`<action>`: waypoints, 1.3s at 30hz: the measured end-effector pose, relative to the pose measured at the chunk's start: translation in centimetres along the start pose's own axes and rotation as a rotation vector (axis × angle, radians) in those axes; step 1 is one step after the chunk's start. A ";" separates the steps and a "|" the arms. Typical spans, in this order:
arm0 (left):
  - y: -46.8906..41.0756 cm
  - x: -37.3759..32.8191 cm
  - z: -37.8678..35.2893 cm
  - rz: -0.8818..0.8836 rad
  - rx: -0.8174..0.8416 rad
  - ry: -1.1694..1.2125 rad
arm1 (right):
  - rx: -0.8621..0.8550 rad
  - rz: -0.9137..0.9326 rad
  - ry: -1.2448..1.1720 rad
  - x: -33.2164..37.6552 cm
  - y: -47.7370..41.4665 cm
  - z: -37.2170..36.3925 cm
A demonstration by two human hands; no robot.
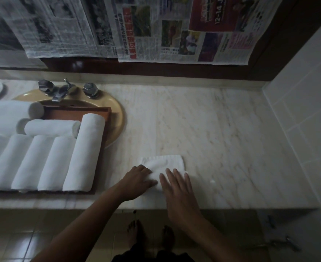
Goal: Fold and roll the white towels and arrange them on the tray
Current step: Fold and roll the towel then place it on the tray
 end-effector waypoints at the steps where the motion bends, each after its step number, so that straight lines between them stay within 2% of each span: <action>1: 0.0 -0.3 0.2 0.035 -0.009 -0.010 | 0.006 0.006 0.019 -0.2 -0.6 -0.1; 2: 0.0 0.0 0.1 0.130 -0.032 0.051 | 0.003 0.011 0.036 -0.4 -1.1 -0.2; 3: 0.2 0.2 -0.4 0.226 0.012 0.281 | 0.011 0.010 0.048 -0.7 -1.8 -0.2; 4: 0.3 0.4 -0.7 0.222 0.004 0.416 | 0.029 0.008 0.056 -0.9 -2.5 0.0; 6: 0.7 -0.2 -0.4 0.328 -0.082 0.645 | 0.076 0.011 0.070 -1.7 -3.8 0.4; 7: 1.1 -0.6 0.4 0.380 -0.208 0.639 | 0.107 0.014 0.077 -2.1 -4.5 0.7; 8: 1.3 -0.6 0.3 0.433 -0.221 0.603 | 0.147 0.019 0.078 -2.4 -5.4 1.1; 14: 2.0 0.1 -0.6 0.548 -0.187 0.677 | 0.364 -0.009 0.110 -3.9 -10.1 2.5; 16: 2.0 0.4 -0.8 0.589 -0.176 0.696 | 0.373 0.010 0.119 -4.2 -11.0 2.7; 18: 2.1 0.4 -1.1 0.654 -0.127 0.841 | 0.362 0.031 0.120 -4.6 -11.6 2.8; 22: 1.8 -0.9 -1.8 0.757 -0.026 1.438 | 0.409 0.044 0.060 -5.0 -11.9 3.1; 26: 1.8 -1.9 -1.7 0.764 -0.027 1.622 | 0.453 0.006 -0.061 -4.8 -10.0 3.0; 29: 2.0 -2.3 -1.6 0.771 -0.041 1.696 | 0.400 0.006 -0.092 -4.1 -7.5 2.9; 34: 2.7 -3.2 -0.3 0.670 -0.138 1.638 | 0.135 -0.012 -0.187 -3.7 -3.6 3.1; 36: 3.2 -3.2 0.7 0.613 -0.184 1.595 | 0.048 -0.103 -0.401 -4.0 -2.3 3.6; 39: 3.9 -2.9 2.0 0.536 -0.229 1.655 | -0.049 -0.357 -0.941 -5.0 -0.8 4.9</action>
Point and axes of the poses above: each hand's wrist, its own y-axis away from the middle knuckle, its own z-axis out of the back of the hand, x = y × z, the point moved 3 cm from there along -y, towards the middle knuckle, and after that the axes turned 8 degrees about z, right-handed, at the moved point
